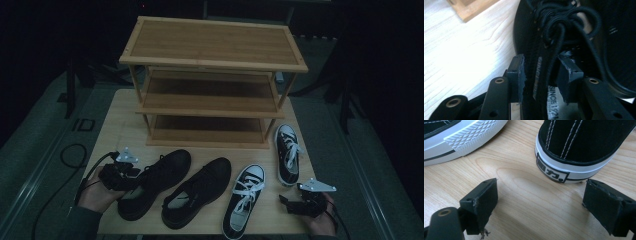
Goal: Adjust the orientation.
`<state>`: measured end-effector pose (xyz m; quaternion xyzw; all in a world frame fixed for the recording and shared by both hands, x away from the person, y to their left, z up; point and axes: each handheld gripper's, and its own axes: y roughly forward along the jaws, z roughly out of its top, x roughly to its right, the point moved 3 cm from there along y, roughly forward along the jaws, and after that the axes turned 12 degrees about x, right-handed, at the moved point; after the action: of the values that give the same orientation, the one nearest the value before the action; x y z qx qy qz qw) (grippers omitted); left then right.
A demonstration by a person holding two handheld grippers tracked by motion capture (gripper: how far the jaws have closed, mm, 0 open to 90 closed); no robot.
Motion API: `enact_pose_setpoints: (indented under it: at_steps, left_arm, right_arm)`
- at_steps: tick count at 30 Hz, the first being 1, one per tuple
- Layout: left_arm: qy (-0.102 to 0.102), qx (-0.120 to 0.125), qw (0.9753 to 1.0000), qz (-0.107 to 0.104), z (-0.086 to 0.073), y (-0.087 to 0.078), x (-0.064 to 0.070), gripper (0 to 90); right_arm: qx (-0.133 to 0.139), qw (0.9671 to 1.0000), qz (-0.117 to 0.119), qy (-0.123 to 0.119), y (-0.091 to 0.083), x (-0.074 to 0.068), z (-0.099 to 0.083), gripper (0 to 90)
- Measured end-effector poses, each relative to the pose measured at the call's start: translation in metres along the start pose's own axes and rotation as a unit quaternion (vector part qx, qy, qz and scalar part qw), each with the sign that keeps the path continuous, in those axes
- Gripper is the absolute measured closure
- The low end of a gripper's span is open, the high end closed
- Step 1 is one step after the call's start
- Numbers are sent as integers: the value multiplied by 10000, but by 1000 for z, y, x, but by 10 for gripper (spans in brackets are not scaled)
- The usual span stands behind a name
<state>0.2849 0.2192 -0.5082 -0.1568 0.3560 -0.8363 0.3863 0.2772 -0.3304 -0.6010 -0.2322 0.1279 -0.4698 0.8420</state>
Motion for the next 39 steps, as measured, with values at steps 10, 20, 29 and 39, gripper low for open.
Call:
enact_pose_setpoints:
  at_steps: [10, 20, 29, 39]
  left_arm:
    - [241, -231, 9993, 186, 10, 21, 2, 744]
    - [144, -3, 9991, 387, 11, 17, -9, 812]
    - [126, 0, 9990, 434, 23, 20, -26, 811]
    - [158, -22, 9991, 398, 29, 27, -51, 811]
  right_arm:
    - [0, 10000, 2, 2, 0, 0, 0, 122]
    - [-2, 10000, 7, -9, 0, 0, 0, 122]
    - [0, 10000, 9, -10, 0, 0, 0, 122]
    - [0, 10000, 10, -12, 0, 0, 0, 122]
